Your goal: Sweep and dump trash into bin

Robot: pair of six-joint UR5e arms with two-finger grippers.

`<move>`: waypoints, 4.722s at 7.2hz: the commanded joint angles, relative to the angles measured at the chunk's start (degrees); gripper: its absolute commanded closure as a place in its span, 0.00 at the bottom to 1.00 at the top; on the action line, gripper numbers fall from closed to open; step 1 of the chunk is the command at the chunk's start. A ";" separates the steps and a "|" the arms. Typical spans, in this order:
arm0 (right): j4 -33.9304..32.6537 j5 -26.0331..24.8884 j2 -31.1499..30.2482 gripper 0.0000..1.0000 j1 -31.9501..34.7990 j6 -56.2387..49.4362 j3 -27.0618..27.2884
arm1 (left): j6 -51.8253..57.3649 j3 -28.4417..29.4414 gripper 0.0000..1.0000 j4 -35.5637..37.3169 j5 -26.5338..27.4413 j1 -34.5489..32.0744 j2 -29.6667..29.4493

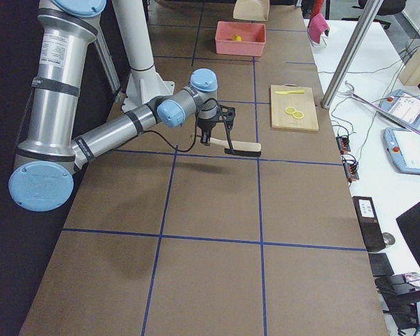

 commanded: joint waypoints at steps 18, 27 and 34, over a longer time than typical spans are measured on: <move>8.85 4.46 -13.53 0.97 7.04 -20.19 -5.89 | -55.02 0.76 0.80 1.85 8.45 47.99 -19.98; 17.16 4.46 -13.45 0.95 6.16 -20.37 -14.65 | -55.81 -4.61 0.08 2.81 -10.66 25.24 -12.00; 17.37 3.76 -12.31 0.89 -1.74 -19.13 -19.41 | -55.72 -4.25 0.01 2.46 -18.41 15.40 -4.42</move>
